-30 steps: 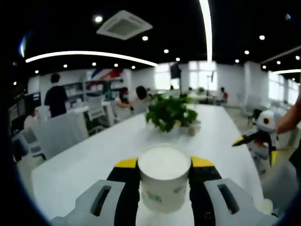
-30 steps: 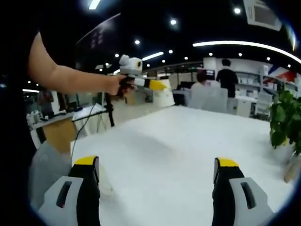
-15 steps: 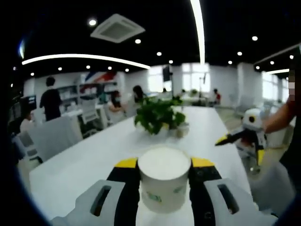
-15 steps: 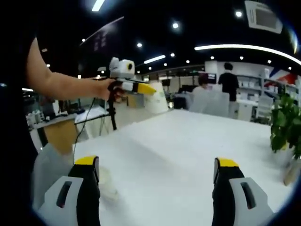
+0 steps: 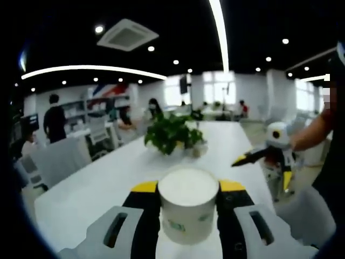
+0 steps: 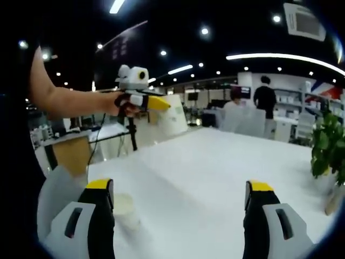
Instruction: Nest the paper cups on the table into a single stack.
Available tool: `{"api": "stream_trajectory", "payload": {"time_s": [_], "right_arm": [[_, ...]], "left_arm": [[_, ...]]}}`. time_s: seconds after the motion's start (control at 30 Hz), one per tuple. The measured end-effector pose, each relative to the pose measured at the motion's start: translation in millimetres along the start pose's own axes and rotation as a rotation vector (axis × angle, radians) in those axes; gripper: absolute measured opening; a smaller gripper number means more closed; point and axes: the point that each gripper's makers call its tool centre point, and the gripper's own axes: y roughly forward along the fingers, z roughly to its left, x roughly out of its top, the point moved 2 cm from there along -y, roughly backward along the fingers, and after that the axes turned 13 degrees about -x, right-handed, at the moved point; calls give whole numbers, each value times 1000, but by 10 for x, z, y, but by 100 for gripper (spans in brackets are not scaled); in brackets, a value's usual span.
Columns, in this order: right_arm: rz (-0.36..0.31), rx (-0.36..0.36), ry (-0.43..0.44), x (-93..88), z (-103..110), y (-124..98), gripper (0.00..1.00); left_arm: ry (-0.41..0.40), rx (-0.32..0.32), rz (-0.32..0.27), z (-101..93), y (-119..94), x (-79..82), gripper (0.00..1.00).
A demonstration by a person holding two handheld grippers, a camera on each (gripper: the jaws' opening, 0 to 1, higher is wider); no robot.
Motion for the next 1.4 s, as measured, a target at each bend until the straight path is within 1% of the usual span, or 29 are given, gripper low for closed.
{"api": "stream_trajectory", "payload": {"time_s": [0.23, 0.4, 0.53, 0.6, 0.67, 0.77, 0.87, 1.0, 1.2, 1.4], "right_arm": [[-17, 9, -5, 67, 57, -31, 100], [-29, 22, -10, 108, 102, -69, 100], [-42, 41, -4, 141, 147, -88, 100], [-44, 46, -3, 149, 165, -98, 100], [-46, 57, -3, 152, 186, -105, 100], [-45, 63, -7, 140, 198, -108, 100], [-40, 71, -9, 127, 222, -117, 100], [-50, 76, -8, 143, 236, -130, 100], [-47, 78, -6, 127, 234, -143, 100], [-49, 83, -9, 145, 244, -165, 100]], "left_arm": [[7, -13, -25, -251, -60, 34, 39], [16, -38, -26, -440, -94, 21, 39], [17, -77, -50, -637, -113, 56, 39], [15, -84, -37, -727, -114, 28, 39], [15, -73, 0, -783, -125, -35, 39], [5, -84, 1, -905, -146, -42, 39], [4, -85, 5, -986, -158, -46, 39], [4, -88, 2, -1086, -164, -58, 39], [0, -99, 24, -1250, -160, -191, 39], [-2, -110, 2, -1370, -145, -185, 39]]}}
